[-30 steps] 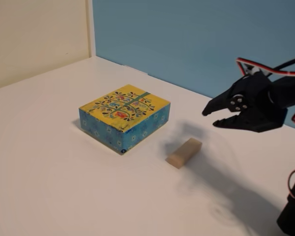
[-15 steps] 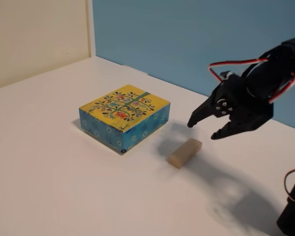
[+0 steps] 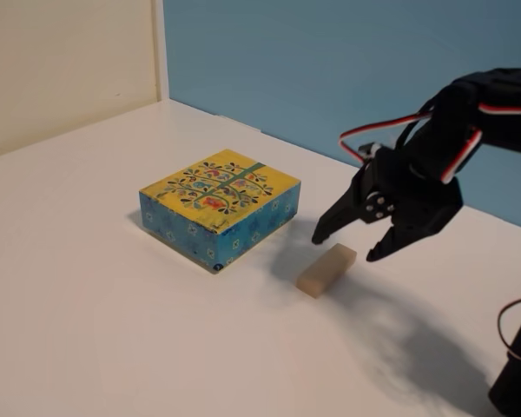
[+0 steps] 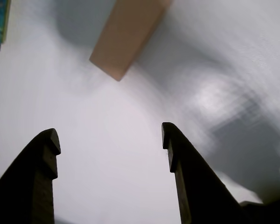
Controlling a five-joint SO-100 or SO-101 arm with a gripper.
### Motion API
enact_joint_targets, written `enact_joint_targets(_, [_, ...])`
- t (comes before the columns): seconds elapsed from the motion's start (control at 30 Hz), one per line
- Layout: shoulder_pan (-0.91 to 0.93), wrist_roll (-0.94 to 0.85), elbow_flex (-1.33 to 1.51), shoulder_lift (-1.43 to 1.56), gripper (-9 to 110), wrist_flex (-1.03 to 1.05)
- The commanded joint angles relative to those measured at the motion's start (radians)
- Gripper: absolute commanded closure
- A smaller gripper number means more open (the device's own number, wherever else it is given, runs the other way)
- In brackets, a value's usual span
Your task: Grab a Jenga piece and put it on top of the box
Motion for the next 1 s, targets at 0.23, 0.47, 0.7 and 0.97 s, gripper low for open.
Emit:
enact_joint_targets(0.23, [-0.025,-0.038,-0.098,-0.137,76,-0.032])
enact_joint_targets(0.47, [-0.026,-0.052,-0.132,-0.222,76,-0.074])
enact_joint_targets(0.7, [-0.040,-0.063,-0.160,-0.270,77,-0.103])
enact_joint_targets(0.97, [-0.006,-0.092,-0.172,-0.344,77,-0.175])
